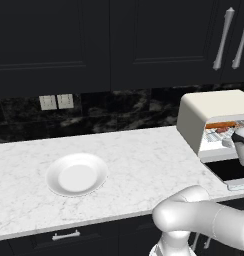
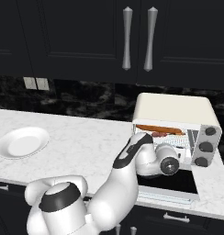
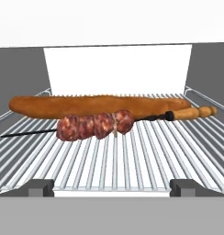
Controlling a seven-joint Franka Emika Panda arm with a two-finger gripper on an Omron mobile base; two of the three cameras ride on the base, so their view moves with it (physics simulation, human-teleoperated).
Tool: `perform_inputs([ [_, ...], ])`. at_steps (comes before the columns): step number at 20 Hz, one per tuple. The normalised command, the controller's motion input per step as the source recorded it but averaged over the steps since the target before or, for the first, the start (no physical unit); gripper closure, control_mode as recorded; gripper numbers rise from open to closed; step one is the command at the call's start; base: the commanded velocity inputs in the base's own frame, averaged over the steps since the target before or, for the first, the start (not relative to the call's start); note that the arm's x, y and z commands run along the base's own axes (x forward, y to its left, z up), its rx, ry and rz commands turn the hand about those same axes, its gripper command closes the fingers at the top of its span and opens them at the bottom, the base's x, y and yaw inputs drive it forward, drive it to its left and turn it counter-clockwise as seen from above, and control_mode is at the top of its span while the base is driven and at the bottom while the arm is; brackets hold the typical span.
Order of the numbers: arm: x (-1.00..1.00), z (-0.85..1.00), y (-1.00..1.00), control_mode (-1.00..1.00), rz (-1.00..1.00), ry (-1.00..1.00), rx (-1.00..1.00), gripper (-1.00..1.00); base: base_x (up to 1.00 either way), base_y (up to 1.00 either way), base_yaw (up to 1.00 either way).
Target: Pick up the kebab skewer and baguette bread, and place them inside the toaster oven. Close the toaster oven door and start by setting the timer.
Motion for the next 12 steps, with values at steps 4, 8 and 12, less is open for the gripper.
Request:
perform_inputs([
  [4, 0.19, 0.00, 0.00, -1.00, 0.00, 0.00, 0.00, -1.00, 0.00, 0.00, 0.00],
  [8, 0.14, 0.00, 0.00, -1.00, 0.00, 0.00, 0.00, -1.00, 0.00, 0.00, 0.00],
  [12, 0.12, 0.00, 0.00, -1.00, 0.00, 0.00, 0.00, -1.00, 0.00, 0.00, 0.00],
])
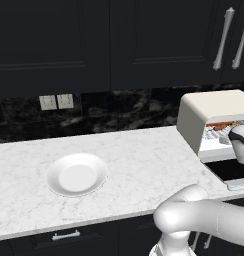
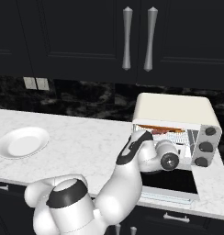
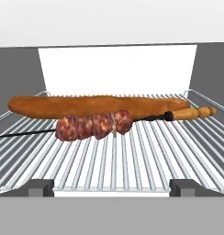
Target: Pick up the kebab skewer and baguette bread, and place them inside the toaster oven. Close the toaster oven door and start by setting the timer.
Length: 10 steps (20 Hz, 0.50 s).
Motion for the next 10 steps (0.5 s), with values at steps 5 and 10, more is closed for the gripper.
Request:
perform_inputs([
  [5, 0.10, 0.00, 0.00, -1.00, 0.00, 0.00, 0.00, -1.00, 0.00, 0.00, 0.00],
  [10, 0.00, 0.00, 0.00, -1.00, 0.00, 0.00, 0.00, -1.00, 0.00, 0.00, 0.00],
])
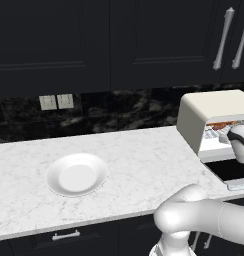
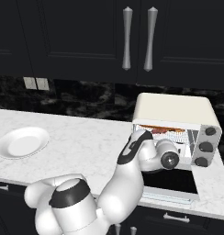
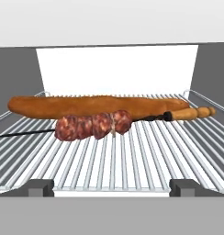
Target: Pick up the kebab skewer and baguette bread, and place them inside the toaster oven. Close the toaster oven door and start by setting the timer.
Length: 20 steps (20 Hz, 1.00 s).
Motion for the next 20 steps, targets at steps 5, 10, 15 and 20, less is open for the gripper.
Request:
perform_inputs([
  [5, 0.05, 0.00, 0.00, -1.00, 0.00, 0.00, 0.00, -1.00, 0.00, 0.00, 0.00],
  [10, 0.16, 0.00, 0.00, -1.00, 0.00, 0.00, 0.00, -1.00, 0.00, 0.00, 0.00],
  [15, -0.09, 0.00, 0.00, -1.00, 0.00, 0.02, 0.00, -1.00, 0.00, 0.00, 0.00],
  [20, -0.57, 0.00, -0.05, -1.00, 0.00, 0.02, 0.00, -1.00, 0.00, 0.00, 0.00],
])
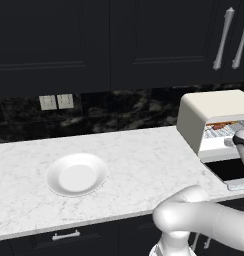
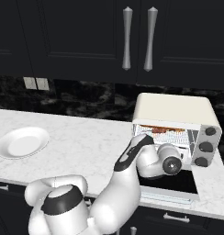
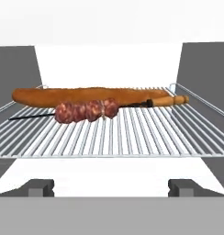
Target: Pick up the kebab skewer and baguette bread, and place them inside the toaster oven. Close the toaster oven door and start by setting the timer.
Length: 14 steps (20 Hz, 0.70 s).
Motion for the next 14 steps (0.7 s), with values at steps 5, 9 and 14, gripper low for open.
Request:
perform_inputs([
  [5, -0.78, 0.06, -0.21, -1.00, 0.00, 0.04, 0.00, -1.00, 0.00, 0.00, 0.00],
  [9, -0.80, 0.03, -0.25, -1.00, 0.00, 0.07, 0.00, -1.00, 0.00, 0.00, 0.00],
  [14, -0.64, 0.00, -0.18, -1.00, 0.00, 0.11, 0.00, -1.00, 0.00, 0.00, 0.00],
])
